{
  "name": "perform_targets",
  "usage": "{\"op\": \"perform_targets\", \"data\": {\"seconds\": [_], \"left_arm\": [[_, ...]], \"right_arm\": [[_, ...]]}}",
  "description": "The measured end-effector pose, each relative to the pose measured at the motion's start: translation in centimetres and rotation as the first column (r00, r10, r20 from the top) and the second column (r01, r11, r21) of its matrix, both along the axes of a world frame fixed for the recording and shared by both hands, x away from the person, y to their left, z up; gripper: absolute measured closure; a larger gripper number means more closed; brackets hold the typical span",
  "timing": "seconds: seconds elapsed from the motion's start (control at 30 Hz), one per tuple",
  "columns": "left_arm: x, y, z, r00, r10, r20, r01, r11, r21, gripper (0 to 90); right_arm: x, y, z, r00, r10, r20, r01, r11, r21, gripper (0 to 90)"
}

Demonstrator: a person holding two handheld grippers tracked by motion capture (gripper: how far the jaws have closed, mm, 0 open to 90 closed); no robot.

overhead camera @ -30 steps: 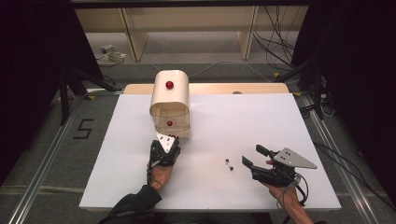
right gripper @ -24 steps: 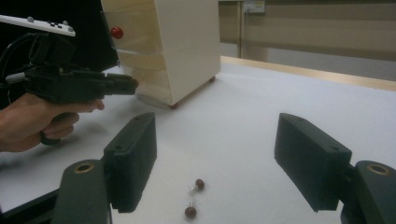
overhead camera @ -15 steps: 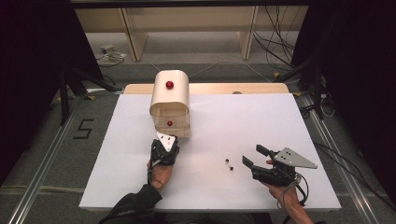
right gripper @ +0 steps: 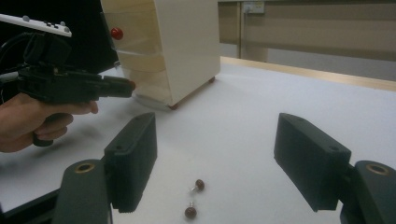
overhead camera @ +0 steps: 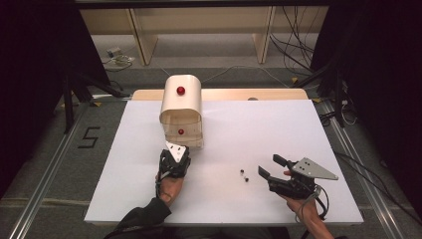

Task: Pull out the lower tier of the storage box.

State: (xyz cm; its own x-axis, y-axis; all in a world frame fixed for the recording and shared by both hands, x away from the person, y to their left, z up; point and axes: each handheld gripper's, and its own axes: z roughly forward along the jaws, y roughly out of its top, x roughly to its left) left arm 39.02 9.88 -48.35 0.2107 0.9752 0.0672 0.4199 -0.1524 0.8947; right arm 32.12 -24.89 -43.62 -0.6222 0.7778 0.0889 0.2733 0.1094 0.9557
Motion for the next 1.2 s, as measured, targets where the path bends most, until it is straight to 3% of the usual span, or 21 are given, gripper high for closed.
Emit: {"op": "perform_targets", "data": {"seconds": [0.07,0.1,0.3,0.57,0.63,1.2], "left_arm": [[-0.4,0.0,0.3,1.0000,0.007,0.006,-0.007,0.9999,-0.009,73.9],[-0.5,0.0,0.4,0.9999,0.011,0.013,-0.011,0.9998,-0.016,82.9],[-0.8,-0.3,0.7,1.0000,-0.005,0.006,0.005,0.9998,-0.019,77.3],[0.0,-0.1,0.2,0.9991,0.043,0.004,-0.043,0.9990,-0.010,68.0],[0.1,0.0,0.1,0.9994,0.036,-0.002,-0.036,0.9993,-0.014,66.9],[0.6,-0.5,-0.5,0.9996,0.027,-0.002,-0.027,0.9995,0.013,67.5]], "right_arm": [[0.0,0.0,0.0,1.0000,-0.003,0.000,0.003,1.000,-0.001,30.7],[0.0,0.0,0.0,1.0000,-0.003,0.000,0.003,1.000,-0.002,30.7],[0.0,0.1,0.0,1.0000,0.001,-0.001,-0.001,1.000,-0.004,30.6],[0.0,0.0,0.0,1.0000,0.001,0.001,-0.001,1.000,0.001,30.5],[0.1,0.0,0.0,1.0000,0.001,0.001,-0.001,1.000,0.000,30.6],[0.1,-0.1,0.0,1.0000,0.002,0.003,-0.002,1.000,0.007,30.6]]}}
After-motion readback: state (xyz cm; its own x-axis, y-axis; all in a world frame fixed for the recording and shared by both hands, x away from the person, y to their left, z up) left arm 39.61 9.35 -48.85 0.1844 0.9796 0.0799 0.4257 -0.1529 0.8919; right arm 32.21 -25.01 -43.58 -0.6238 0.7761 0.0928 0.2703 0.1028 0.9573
